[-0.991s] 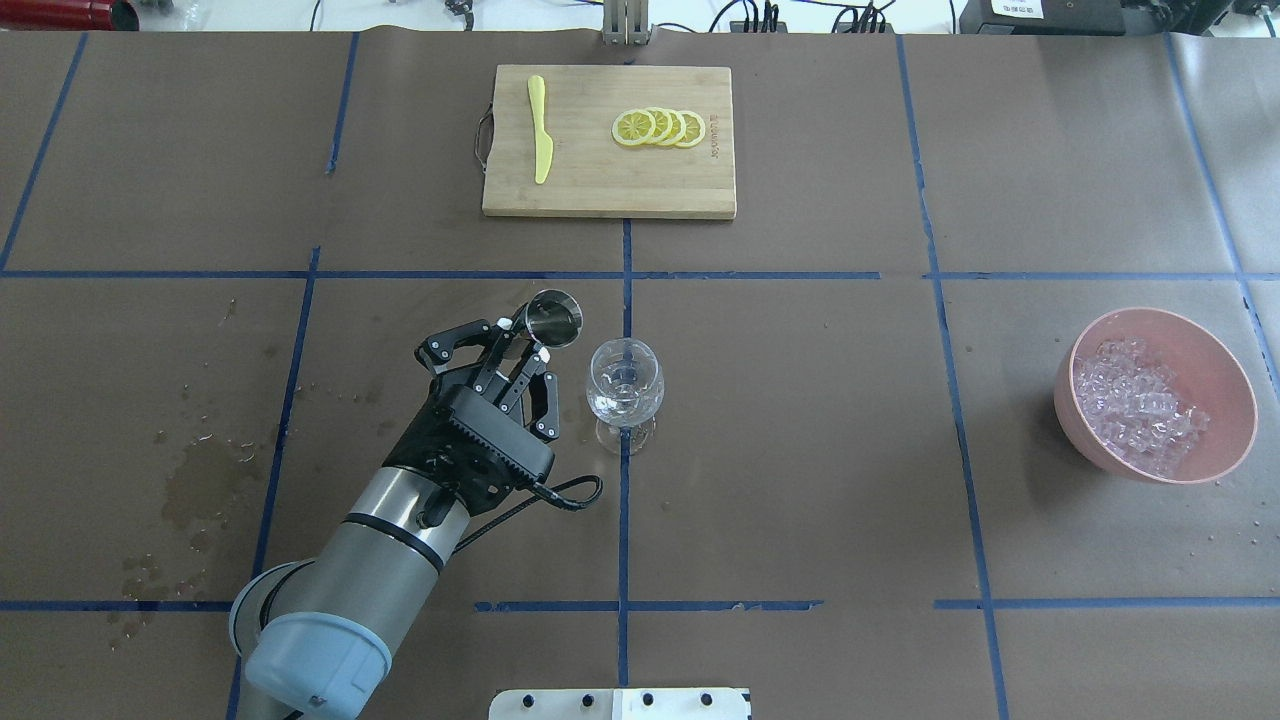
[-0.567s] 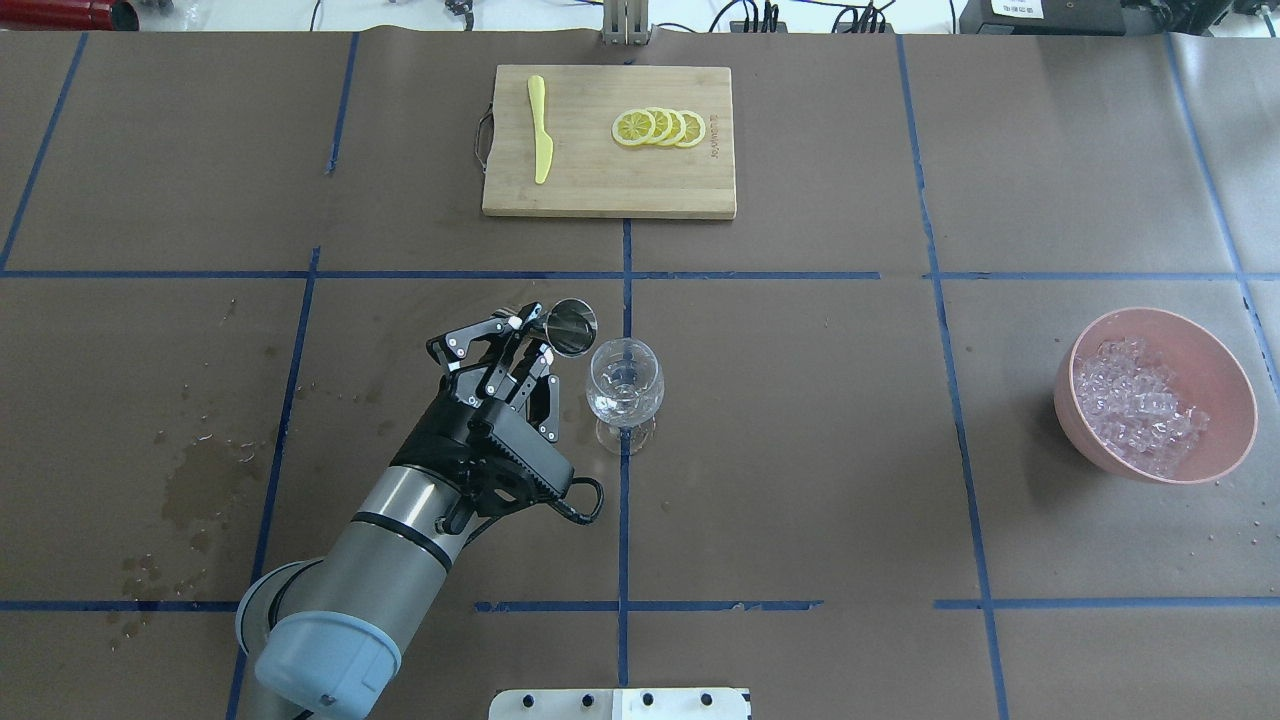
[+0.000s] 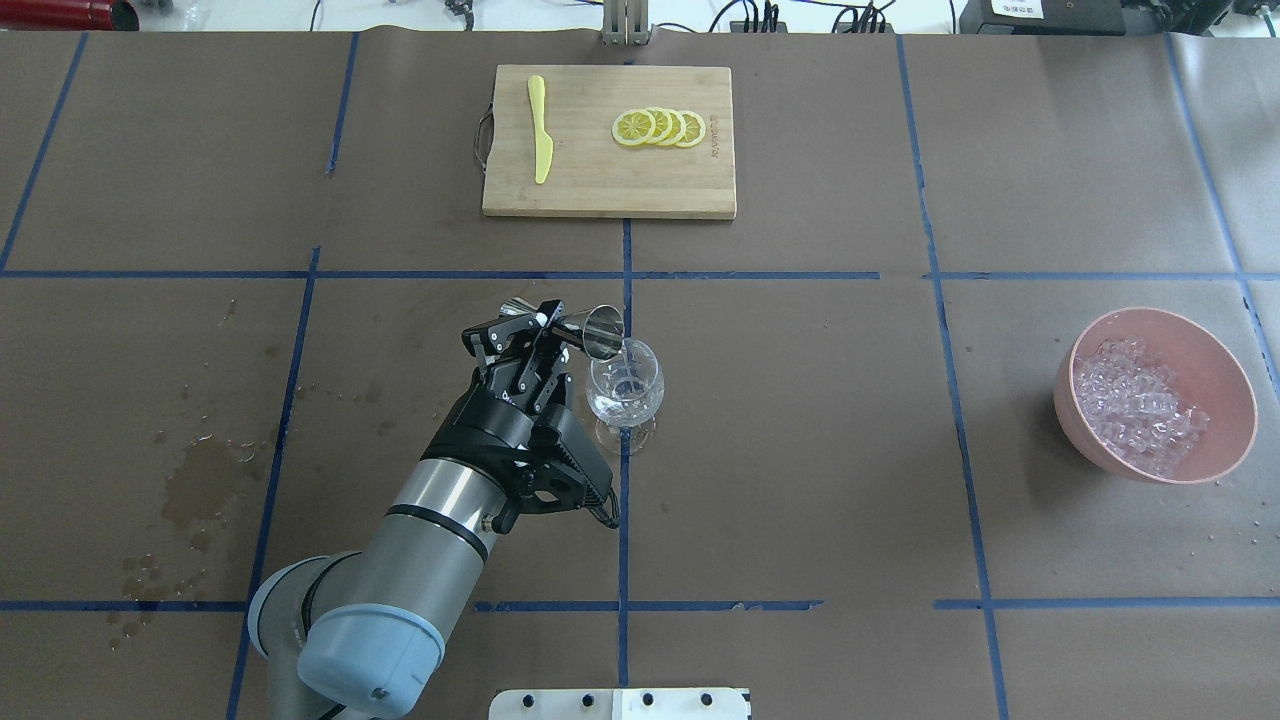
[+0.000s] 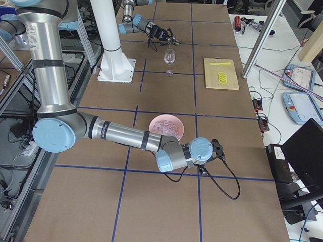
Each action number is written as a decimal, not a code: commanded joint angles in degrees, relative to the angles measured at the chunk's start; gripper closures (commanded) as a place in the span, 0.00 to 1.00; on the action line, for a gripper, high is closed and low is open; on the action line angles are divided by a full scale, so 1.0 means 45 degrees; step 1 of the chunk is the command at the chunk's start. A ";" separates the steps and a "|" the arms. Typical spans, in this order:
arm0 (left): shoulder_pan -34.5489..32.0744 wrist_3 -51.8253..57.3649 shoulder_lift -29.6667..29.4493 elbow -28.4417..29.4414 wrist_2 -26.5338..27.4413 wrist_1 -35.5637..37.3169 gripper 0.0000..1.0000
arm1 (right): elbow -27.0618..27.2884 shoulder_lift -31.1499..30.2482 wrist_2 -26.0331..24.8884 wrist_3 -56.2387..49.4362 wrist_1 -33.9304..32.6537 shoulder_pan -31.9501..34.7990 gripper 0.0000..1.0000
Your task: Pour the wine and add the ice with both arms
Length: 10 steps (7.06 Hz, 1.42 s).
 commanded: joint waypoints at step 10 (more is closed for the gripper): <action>-0.0247 0.5012 -0.0391 -0.0633 -0.1188 0.4102 1.00 | -0.0134 0.0000 -0.0010 -0.0019 0.0000 0.0000 0.00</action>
